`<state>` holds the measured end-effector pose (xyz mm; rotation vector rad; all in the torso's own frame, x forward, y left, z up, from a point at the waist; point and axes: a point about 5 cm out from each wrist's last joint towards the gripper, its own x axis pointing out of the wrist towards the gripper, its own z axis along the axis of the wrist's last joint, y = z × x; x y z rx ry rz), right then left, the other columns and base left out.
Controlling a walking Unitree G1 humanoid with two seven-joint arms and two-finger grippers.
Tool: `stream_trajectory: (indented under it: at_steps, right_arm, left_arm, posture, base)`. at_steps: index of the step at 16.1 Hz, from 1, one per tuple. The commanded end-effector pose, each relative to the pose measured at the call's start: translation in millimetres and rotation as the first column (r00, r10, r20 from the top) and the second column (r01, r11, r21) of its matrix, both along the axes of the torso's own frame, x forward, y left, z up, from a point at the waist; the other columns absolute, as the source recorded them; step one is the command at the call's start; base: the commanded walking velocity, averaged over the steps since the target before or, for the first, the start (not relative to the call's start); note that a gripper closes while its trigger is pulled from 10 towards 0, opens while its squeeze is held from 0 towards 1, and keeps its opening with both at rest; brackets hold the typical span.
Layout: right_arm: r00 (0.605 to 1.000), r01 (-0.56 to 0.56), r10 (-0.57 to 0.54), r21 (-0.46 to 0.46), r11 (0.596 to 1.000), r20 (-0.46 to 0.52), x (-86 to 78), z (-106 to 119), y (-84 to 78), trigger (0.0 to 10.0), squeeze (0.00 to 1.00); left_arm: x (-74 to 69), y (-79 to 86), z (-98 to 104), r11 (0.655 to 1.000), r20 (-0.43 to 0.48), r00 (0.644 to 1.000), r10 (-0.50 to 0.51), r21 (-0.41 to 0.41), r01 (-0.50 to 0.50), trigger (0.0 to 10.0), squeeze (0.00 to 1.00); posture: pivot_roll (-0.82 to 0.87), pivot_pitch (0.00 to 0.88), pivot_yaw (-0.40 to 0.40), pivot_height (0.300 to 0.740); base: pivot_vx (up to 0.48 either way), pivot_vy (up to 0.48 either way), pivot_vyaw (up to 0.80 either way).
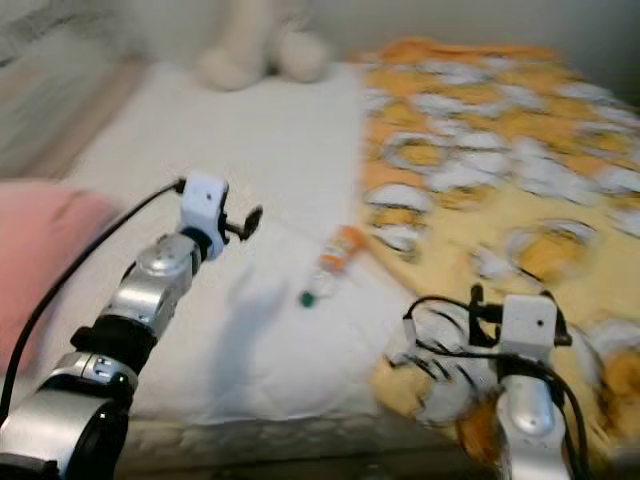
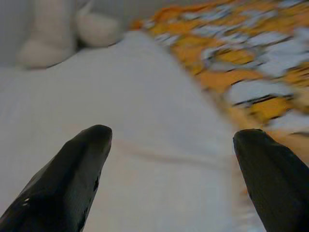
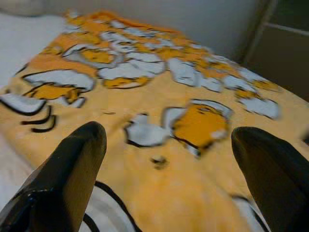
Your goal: Clean up the room
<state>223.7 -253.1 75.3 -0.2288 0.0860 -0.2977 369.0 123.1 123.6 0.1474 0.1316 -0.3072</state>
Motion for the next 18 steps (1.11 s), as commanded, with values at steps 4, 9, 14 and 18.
stream_trajectory:
  at_steps: [4, 9, 14, 18]
  right_arm:
    - [0.994, -0.097, 0.096, 0.014, 0.995, 0.048, 4.8, 10.5, 33.7, 10.0, 0.00]
    - [0.988, -0.152, 0.151, 0.035, 0.988, 0.029, 0.9, 8.1, 41.9, 10.0, 0.00]
    - [0.980, -0.198, 0.198, 0.029, 0.980, 0.007, -12.1, 8.0, 52.2, 10.0, 0.00]
    - [0.982, -0.186, 0.186, 0.031, 0.982, 0.010, -21.8, 12.9, 48.6, 10.0, 0.00]
  left_arm:
    - [1.0, -1.5, -0.1, 0.998, 0.022, 1.000, 0.004, -0.061, -0.003, 10.0, 0.00]
    - [16.5, -1.7, 1.3, 0.998, -0.062, 0.996, 0.069, 0.001, -0.069, 10.0, 0.00]
    - [24.0, -9.2, 7.2, 0.995, -0.132, 0.987, 0.088, -0.037, -0.093, 10.0, 0.00]
    - [20.4, -40.3, 5.2, 0.999, -0.160, 0.986, -0.034, -0.021, 0.031, 10.0, 0.00]
  posture:
    - [-0.27, 0.000, 0.083, 0.723]
    - [-0.29, 0.014, 0.083, 0.723]
    - [-0.34, 0.071, 0.082, 0.723]
    - [-0.37, 0.102, 0.084, 0.723]
  base:
    - [0.000, 0.000, -0.37]
    - [0.000, 0.000, -0.59]
    - [0.000, 0.000, 0.00]
    - [0.000, 0.000, 0.00]
